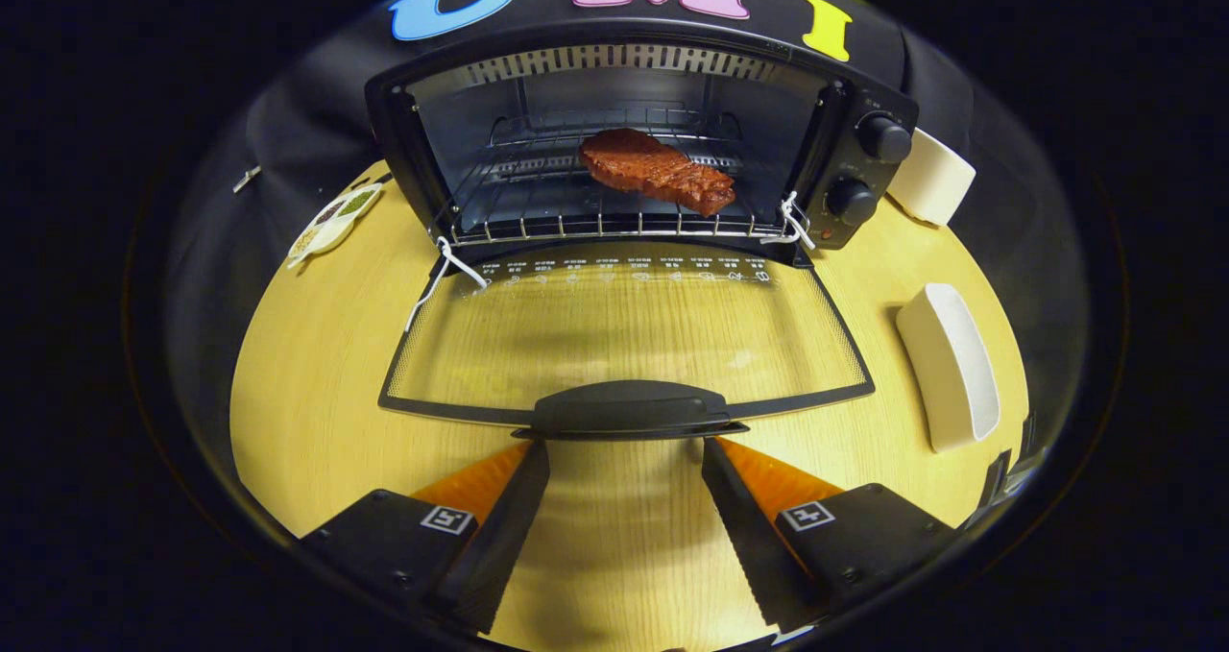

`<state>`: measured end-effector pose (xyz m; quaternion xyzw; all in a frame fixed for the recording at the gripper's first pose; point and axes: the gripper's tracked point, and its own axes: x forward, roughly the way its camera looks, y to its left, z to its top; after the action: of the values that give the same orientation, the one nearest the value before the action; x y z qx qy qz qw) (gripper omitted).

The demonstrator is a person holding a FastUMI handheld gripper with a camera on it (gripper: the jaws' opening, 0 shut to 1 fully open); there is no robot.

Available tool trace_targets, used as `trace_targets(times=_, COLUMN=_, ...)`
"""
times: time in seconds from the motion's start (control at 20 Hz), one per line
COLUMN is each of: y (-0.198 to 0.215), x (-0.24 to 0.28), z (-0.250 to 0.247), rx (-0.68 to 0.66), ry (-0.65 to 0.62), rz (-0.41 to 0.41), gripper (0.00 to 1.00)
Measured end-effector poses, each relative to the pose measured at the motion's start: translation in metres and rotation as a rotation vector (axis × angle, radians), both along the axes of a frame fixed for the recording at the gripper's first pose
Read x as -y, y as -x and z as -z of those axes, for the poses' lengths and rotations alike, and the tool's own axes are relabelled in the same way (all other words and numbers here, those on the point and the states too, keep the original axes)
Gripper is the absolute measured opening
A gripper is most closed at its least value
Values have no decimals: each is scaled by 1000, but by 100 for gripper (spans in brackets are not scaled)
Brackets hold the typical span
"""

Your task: Open the toaster oven, put the food inside, and close the toaster oven door.

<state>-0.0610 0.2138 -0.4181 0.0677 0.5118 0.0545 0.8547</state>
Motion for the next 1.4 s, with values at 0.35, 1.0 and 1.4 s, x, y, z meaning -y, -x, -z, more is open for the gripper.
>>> trace_targets(times=0.35, y=0, x=8, z=-34, rx=73, ry=-34, rz=14, gripper=99)
trace_targets(times=1.0, y=-83, x=23, z=-121, rx=312, ry=-38, rz=42, gripper=97)
trace_targets(times=1.4, y=-126, x=42, z=-162, rx=410, ry=-29, rz=80, gripper=97)
